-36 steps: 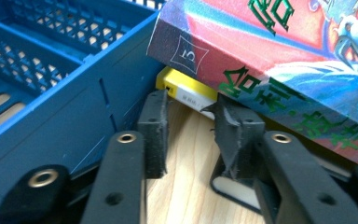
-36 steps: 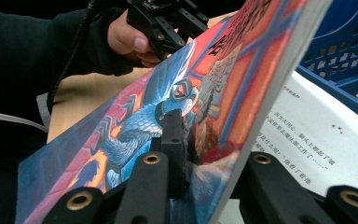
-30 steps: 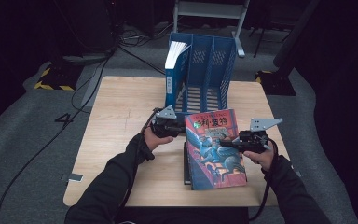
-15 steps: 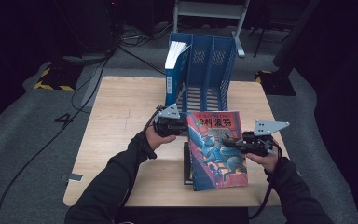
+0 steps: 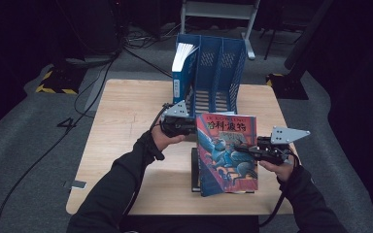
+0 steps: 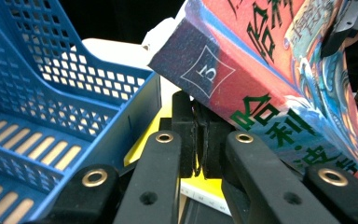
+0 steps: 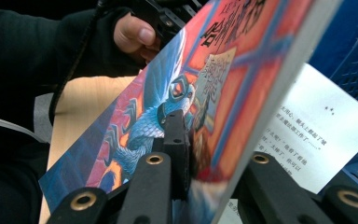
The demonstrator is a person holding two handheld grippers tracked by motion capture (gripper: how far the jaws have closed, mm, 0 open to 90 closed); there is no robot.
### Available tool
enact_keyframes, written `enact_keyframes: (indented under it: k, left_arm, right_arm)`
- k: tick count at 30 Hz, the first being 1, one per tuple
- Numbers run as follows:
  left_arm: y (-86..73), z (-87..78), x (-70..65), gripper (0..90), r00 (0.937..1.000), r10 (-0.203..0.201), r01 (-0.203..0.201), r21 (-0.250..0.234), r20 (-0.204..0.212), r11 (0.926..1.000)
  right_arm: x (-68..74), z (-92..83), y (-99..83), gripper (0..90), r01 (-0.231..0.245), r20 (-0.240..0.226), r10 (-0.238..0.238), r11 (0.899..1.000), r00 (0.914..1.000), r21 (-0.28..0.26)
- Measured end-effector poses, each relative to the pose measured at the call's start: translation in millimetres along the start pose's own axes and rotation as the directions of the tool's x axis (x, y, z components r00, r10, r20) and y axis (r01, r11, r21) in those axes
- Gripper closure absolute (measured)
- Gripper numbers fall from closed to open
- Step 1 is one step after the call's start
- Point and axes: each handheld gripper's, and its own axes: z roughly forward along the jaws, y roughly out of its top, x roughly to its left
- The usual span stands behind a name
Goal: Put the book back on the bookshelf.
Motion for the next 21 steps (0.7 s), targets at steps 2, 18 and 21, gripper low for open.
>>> enact_keyframes:
  k: [2, 18, 21]
  left_arm:
    - [4.9, 0.3, 0.3, 88.8, 1.0, 0.005, -0.005, 0.0, 0.002, 1.0]
    - [35.7, -15.7, -14.6, 85.9, 0.9948, 0.098, -0.099, -0.032, -0.03, 0.9946]
    - [35.6, -16.4, -20.4, 83.2, 0.9946, 0.1, -0.101, -0.05, -0.026, 0.9936]
  right_arm:
    - [0.5, -0.1, 3.3, 80.1, 0.021, 0.016, -0.021, 1.0, 0.9996, 0.006]
    - [11.4, -11.1, 7.6, 85.7, 0.129, 0.119, -0.119, 0.988, 0.9857, -0.081]
    - [15.0, -16.2, 3.6, 85.7, 0.146, 0.112, -0.134, 0.984, 0.9846, -0.099]
